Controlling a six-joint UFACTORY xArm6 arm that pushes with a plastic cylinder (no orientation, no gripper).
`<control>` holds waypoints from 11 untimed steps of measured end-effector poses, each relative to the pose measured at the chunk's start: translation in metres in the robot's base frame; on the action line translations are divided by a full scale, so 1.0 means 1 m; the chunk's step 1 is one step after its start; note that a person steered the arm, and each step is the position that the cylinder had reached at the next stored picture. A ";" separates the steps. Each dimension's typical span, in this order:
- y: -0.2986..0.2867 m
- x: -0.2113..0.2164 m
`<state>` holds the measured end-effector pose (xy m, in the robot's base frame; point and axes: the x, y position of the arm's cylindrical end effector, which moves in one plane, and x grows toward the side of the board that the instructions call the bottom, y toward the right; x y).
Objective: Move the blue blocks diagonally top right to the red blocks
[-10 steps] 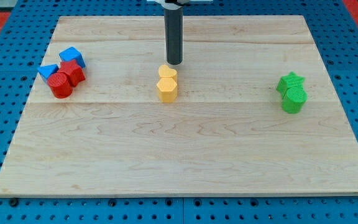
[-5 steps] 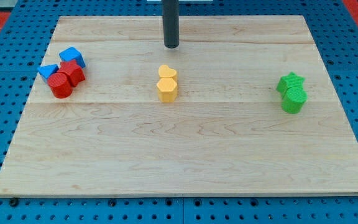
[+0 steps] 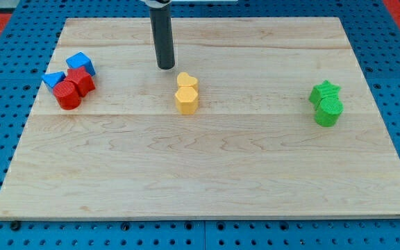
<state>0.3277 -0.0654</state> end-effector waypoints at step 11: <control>-0.239 0.055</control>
<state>0.3831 -0.3042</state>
